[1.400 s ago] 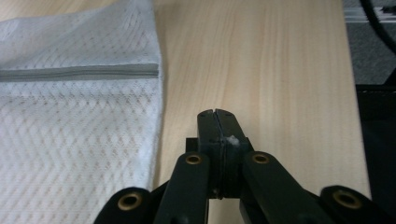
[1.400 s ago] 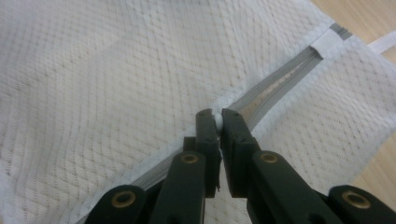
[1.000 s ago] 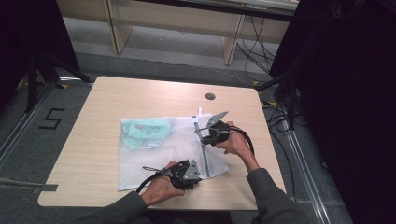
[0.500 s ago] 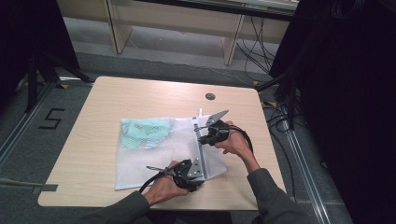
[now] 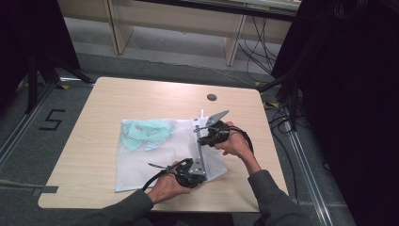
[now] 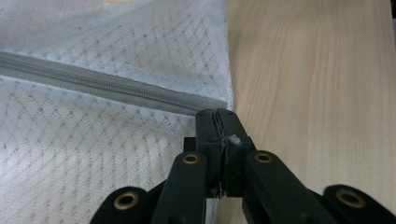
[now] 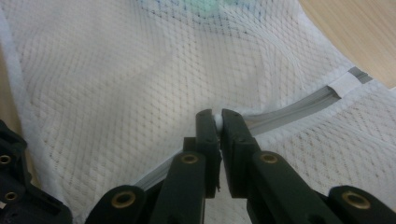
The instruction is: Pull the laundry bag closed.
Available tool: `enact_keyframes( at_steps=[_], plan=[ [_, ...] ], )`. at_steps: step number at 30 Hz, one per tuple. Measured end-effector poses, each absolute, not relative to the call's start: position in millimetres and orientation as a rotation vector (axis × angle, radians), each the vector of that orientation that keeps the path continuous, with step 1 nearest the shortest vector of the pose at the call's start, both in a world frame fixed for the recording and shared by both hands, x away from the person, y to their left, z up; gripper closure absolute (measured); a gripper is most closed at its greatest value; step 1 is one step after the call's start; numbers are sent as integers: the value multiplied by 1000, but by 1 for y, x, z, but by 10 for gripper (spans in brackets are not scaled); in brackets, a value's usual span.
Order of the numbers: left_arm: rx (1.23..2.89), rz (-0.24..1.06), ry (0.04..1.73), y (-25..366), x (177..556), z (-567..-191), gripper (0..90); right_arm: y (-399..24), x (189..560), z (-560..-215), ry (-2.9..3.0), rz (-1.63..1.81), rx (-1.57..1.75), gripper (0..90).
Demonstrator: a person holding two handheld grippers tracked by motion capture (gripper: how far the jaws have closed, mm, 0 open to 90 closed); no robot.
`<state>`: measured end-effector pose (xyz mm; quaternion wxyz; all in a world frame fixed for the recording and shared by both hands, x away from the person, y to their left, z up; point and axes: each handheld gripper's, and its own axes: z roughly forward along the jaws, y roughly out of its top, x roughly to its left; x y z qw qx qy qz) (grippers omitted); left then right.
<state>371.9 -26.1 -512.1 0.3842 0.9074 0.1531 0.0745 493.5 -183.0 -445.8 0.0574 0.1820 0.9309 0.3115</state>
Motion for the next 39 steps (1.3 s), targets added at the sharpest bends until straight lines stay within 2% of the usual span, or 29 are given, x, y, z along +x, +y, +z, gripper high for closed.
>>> enact_keyframes(
  at_steps=[8,13,15,16,21,27,33,35,37,39],
  plan=[
    [2226,141,465,-25,371,-517,888,-185,498,-453,2774,907,600,869],
    [2283,160,410,-22,373,-515,888,-184,504,-460,2767,874,623,869],
    [2226,145,456,-25,371,-517,888,-182,507,-464,2765,872,622,869],
    [2295,162,401,-22,373,-514,888,-182,509,-464,2762,870,605,870],
    [2246,156,446,-25,371,-516,887,-177,519,-469,2751,880,603,870],
    [2304,169,389,-23,372,-513,887,-178,531,-472,2711,872,646,870],
    [2304,169,391,-23,372,-513,887,-175,544,-481,2713,880,671,869],
    [2258,171,426,-26,369,-515,886,-174,547,-483,2715,881,693,869],
    [2314,186,378,-23,371,-513,886,-173,552,-484,2706,893,699,869],
    [2266,169,424,-26,369,-515,886,-172,556,-485,2695,898,721,869]
  ],
)
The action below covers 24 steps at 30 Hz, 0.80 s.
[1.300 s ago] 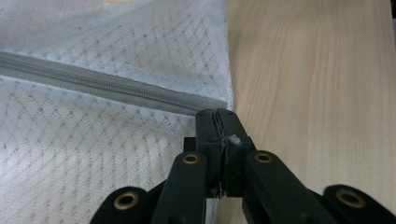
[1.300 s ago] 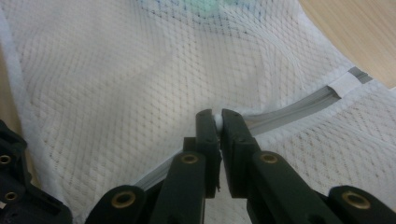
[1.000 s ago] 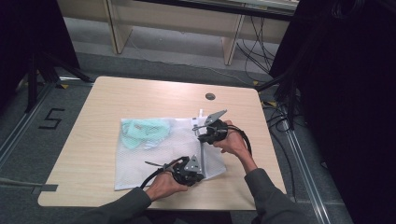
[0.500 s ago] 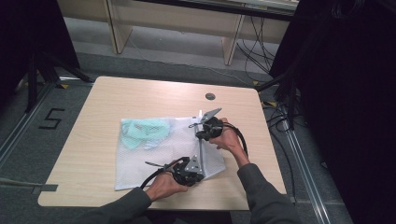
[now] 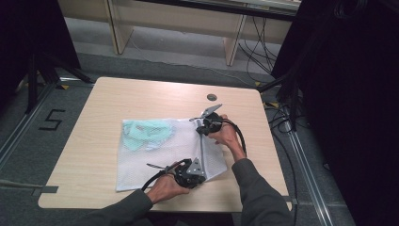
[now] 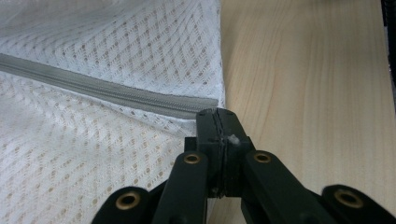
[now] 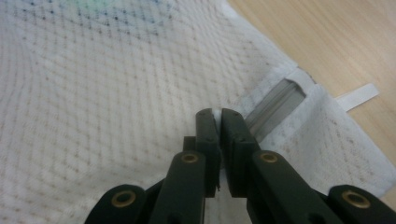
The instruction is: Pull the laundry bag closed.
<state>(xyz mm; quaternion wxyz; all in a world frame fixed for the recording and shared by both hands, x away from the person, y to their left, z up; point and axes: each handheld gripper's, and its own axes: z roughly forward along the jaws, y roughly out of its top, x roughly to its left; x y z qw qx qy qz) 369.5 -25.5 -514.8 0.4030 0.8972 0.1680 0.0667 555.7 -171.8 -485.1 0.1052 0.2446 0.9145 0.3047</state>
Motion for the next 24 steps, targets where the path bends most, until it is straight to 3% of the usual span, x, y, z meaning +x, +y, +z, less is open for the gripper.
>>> enact_keyframes(
  at_steps=[8,24],
  plan=[
    [2307,188,374,-23,371,-513,886,-167,570,-483,2682,897,739,869],
    [2257,163,433,-25,369,-515,883,-164,584,-483,2659,864,799,867]
  ],
)
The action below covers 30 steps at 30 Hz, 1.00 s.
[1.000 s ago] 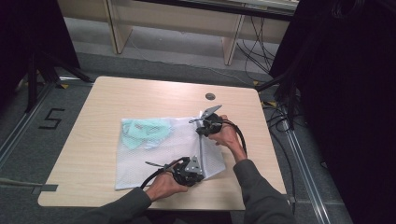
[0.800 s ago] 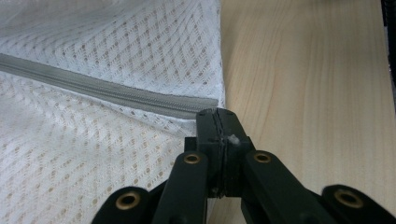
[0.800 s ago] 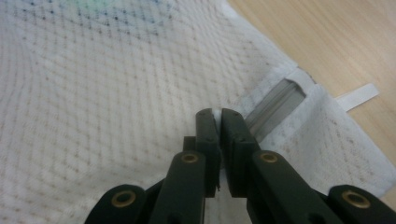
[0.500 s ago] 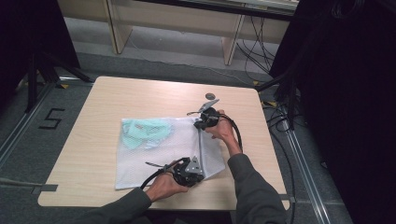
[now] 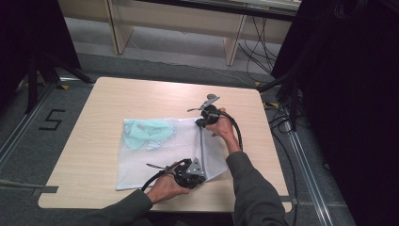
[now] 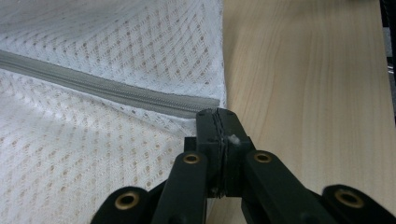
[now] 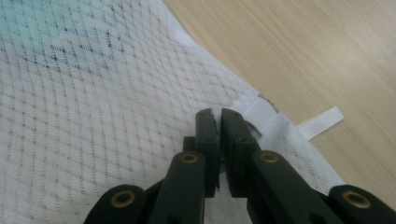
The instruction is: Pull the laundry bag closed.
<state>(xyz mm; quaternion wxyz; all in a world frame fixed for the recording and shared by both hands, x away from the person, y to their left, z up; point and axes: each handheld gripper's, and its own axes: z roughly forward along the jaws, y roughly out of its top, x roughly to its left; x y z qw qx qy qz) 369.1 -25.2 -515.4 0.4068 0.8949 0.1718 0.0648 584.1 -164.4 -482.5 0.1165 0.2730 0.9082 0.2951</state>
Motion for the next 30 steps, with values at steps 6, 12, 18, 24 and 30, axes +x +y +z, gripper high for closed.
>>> enact_keyframes(
  at_steps=[6,12,18,24,30],
  plan=[
    [2301,167,386,-23,372,-514,878,-164,581,-481,2623,902,866,777],
    [2257,121,413,-25,372,-515,830,-168,575,-474,2577,925,981,589],
    [2212,93,453,-22,374,-508,736,-176,564,-470,2558,960,1054,540],
    [2155,130,464,-11,379,-489,678,-181,556,-460,2504,962,1017,492],
    [2119,206,517,15,381,-471,550,-182,539,-442,2480,1005,981,442]
  ],
)
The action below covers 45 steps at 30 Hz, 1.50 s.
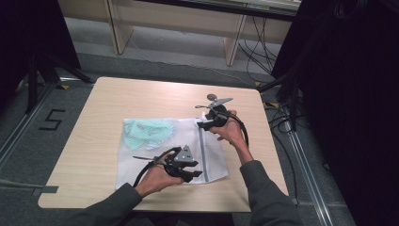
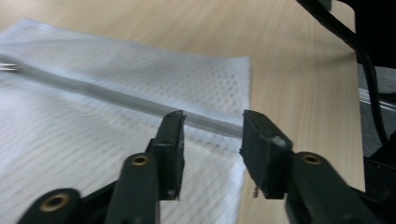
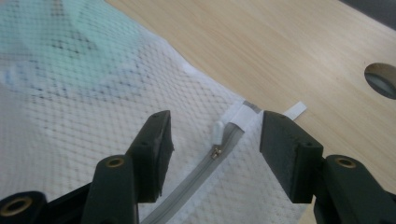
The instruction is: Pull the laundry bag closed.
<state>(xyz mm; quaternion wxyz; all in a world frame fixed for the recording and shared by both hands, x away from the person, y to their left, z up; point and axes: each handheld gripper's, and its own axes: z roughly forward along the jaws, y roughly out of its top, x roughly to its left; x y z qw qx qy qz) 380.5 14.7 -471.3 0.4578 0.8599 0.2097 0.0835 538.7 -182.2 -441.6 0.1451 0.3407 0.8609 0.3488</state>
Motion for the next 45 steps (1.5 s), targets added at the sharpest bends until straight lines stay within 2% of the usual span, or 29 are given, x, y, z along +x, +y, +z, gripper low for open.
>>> enact_keyframes(
  at_steps=[6,11,17,26,45],
  plan=[
    [2060,285,631,52,382,-457,421,-186,518,-430,2462,1061,927,417],
    [2061,344,688,82,382,-452,371,-195,497,-420,2471,1079,879,392],
    [2012,376,766,113,378,-448,355,-207,469,-413,2452,1112,896,379],
    [1991,406,838,145,370,-446,328,-234,430,-421,2418,1145,912,327],
    [1976,409,896,161,353,-454,297,-262,376,-447,2435,1138,1003,310]
  ],
)
